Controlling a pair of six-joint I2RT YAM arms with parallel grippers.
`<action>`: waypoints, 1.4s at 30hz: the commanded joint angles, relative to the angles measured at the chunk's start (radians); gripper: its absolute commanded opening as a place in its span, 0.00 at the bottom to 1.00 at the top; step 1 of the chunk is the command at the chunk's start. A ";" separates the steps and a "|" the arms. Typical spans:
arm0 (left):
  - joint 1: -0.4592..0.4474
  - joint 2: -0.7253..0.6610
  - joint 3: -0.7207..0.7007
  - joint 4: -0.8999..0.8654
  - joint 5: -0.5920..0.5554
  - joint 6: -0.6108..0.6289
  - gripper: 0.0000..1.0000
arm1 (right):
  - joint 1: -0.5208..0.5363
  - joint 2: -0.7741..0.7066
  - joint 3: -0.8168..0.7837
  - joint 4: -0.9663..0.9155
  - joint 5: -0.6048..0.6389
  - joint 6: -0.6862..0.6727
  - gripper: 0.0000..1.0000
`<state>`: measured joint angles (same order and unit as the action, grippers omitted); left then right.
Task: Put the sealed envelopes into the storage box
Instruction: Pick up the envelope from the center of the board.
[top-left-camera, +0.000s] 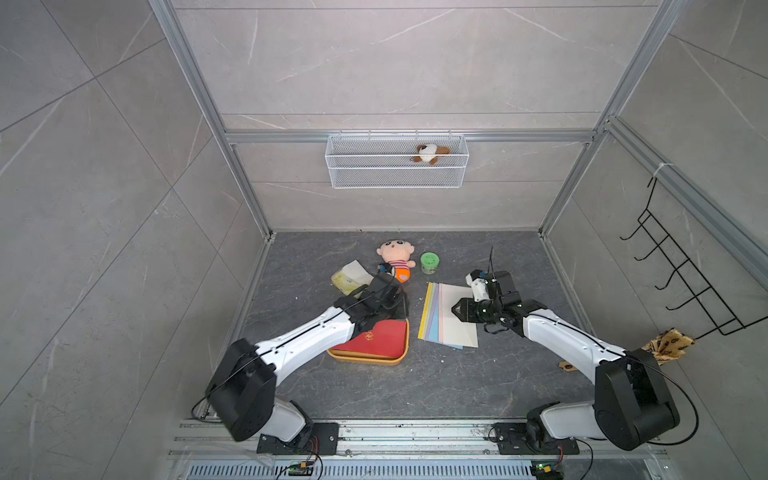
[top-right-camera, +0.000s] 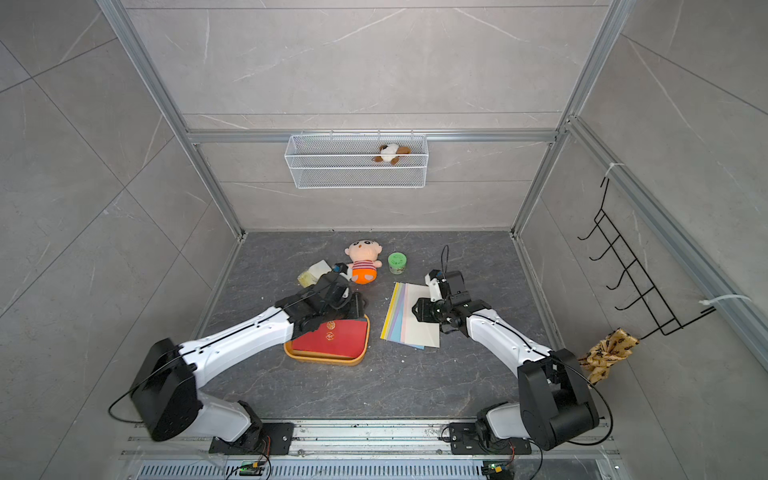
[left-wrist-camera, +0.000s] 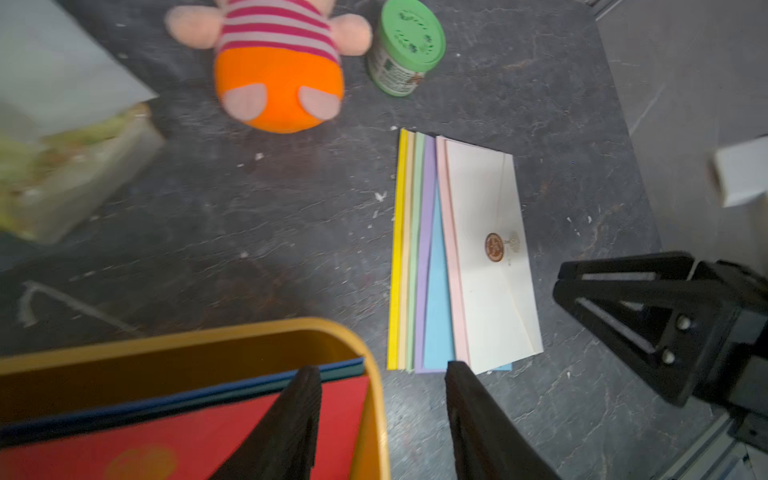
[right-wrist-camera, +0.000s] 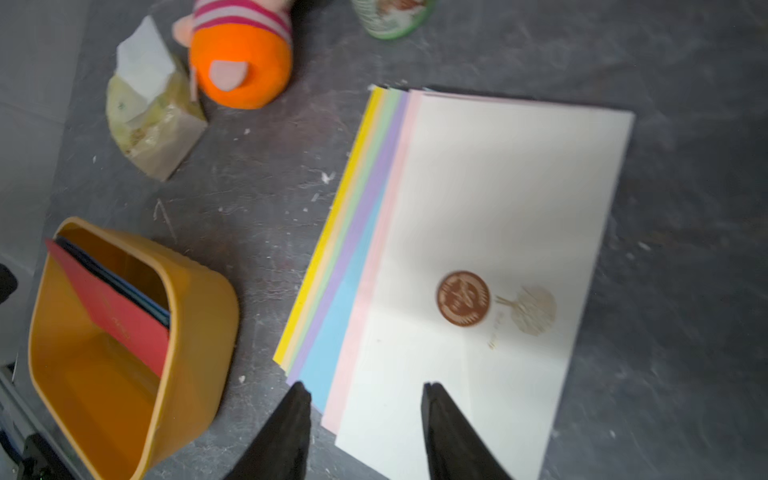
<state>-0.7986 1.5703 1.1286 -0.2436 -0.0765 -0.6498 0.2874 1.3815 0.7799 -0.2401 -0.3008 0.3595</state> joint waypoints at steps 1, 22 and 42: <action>-0.039 0.157 0.146 0.040 0.060 0.022 0.47 | -0.060 -0.017 -0.055 0.039 -0.045 0.060 0.48; -0.096 0.659 0.541 -0.027 0.183 0.011 0.30 | -0.246 0.232 -0.049 0.085 -0.249 0.107 0.48; -0.094 0.662 0.485 -0.001 0.165 0.006 0.29 | -0.241 0.123 -0.023 0.070 -0.330 0.134 0.44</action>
<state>-0.8925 2.2261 1.6299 -0.2462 0.0887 -0.6437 0.0433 1.5436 0.7204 -0.1303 -0.6151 0.4873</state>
